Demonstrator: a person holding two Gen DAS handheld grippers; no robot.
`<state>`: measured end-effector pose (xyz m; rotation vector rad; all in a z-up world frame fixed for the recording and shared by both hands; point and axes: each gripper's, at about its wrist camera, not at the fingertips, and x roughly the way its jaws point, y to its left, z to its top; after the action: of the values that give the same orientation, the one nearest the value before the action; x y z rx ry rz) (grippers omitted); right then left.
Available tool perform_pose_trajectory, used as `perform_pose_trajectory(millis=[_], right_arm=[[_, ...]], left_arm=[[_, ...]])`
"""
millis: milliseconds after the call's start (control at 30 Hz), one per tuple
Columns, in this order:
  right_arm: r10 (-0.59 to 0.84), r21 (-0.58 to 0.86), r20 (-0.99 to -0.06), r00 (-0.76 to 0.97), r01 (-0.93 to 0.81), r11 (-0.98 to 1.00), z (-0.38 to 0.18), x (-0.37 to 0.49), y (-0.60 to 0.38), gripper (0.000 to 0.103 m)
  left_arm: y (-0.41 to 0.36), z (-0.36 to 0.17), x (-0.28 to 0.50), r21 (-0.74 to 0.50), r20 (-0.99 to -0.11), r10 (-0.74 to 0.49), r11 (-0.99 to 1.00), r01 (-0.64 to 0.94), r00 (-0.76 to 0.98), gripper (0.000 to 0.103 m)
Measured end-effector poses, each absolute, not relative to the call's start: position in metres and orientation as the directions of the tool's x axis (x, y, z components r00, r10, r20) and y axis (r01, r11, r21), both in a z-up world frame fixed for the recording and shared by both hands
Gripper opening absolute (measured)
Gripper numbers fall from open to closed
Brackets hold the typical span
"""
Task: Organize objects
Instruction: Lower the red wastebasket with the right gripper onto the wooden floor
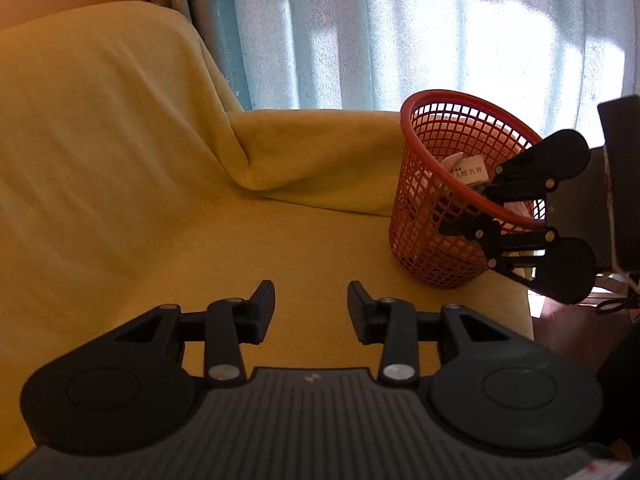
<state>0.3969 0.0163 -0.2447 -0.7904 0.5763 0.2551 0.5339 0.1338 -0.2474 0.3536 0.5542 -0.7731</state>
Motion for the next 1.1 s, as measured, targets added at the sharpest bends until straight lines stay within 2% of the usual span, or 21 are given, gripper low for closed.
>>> perform_pose_trajectory(millis=[100, 233, 400, 567, 800, 1000, 1100], right_arm=[[0.053, -0.607, -0.619, 0.784, -0.52, 0.601, -0.242, 0.377, 0.015, 0.005], [0.137, -0.554, -0.703, 0.698, -0.658, 0.51, -0.242, 0.361, 0.005, 0.005], [0.225, -0.52, -0.718, 0.659, -0.722, 0.455, -0.242, 0.36, -0.021, 0.005], [0.303, -0.528, -0.745, 0.595, -0.803, 0.278, -0.243, 0.351, -0.043, 0.005], [0.335, -0.542, -0.782, 0.526, -0.839, 0.051, -0.247, 0.355, -0.061, 0.006], [0.313, -0.45, -0.842, 0.439, -0.892, 0.04, -0.233, 0.378, -0.075, 0.005], [0.305, -0.382, -0.875, 0.376, -0.923, 0.043, -0.224, 0.392, -0.082, 0.004]], left_arm=[[0.137, -0.26, 0.523, 0.066, -0.601, -0.556, 0.681, 0.729, 0.574, 0.035], [0.13, -0.274, 0.513, 0.038, -0.626, -0.547, 0.69, 0.722, 0.556, 0.035], [0.108, -0.287, 0.51, 0.042, -0.648, -0.522, 0.703, 0.71, 0.555, 0.039], [0.081, -0.303, 0.516, 0.058, -0.699, -0.469, 0.716, 0.696, 0.541, 0.039], [0.063, -0.304, 0.535, -0.033, -0.771, -0.41, 0.791, 0.611, 0.488, 0.039], [0.058, -0.286, 0.533, -0.112, -0.839, -0.364, 0.844, 0.524, 0.406, 0.039], [0.06, -0.266, 0.528, -0.143, -0.838, -0.354, 0.876, 0.461, 0.414, 0.039]])
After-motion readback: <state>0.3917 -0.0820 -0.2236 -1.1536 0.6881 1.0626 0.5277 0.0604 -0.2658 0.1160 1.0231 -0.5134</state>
